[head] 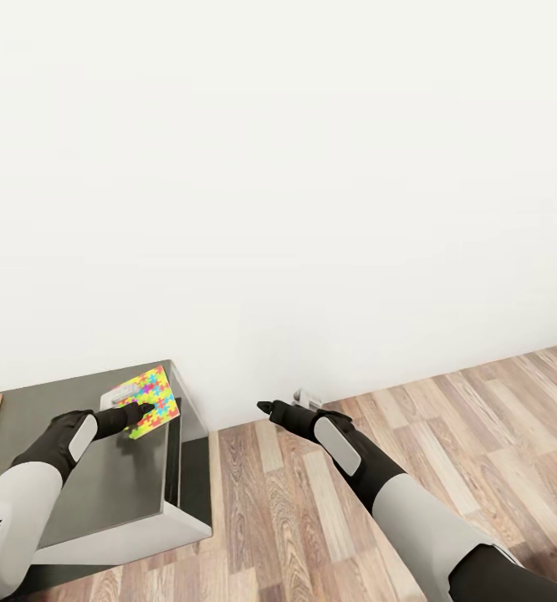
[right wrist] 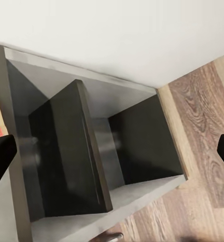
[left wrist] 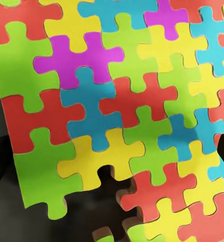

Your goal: Put all the toys in the child's room - the three board games (two on the bed and one on the table), the two jigsaw puzzles on the table, and the tennis ball on the table - inside the toy box on the table in the child's room.

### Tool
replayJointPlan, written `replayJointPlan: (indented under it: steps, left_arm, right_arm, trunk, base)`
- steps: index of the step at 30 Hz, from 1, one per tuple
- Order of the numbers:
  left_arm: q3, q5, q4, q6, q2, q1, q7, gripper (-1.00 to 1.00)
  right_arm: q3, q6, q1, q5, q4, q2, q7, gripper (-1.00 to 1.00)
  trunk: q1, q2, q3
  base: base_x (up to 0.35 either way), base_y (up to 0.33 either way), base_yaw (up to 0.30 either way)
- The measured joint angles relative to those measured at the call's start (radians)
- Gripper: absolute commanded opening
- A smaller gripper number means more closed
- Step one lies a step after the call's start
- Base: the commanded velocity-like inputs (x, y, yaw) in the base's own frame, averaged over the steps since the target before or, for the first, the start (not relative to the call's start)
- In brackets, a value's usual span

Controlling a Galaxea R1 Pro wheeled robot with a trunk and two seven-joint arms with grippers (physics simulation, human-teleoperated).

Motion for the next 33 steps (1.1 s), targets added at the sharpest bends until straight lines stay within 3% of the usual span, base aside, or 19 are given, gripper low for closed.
replayJointPlan:
  steps: [21,33]
  left_arm:
    - [-0.001,0.0,0.0,-0.002,0.0,0.0,-0.002,1.0]
    - [0.0,0.019,0.003,0.0,0.004,0.0,-0.005,1.0]
  right_arm:
    - [0.0,0.0,0.0,0.0,0.0,0.0,0.0,1.0]
    - [0.0,0.0,0.0,0.0,0.0,0.0,0.0,1.0]
  trunk:
    - [0.0,0.0,0.0]
    - [0.0,0.0,0.0]
  base:
    - [0.0,-0.041,0.0]
    - [0.0,0.0,0.0]
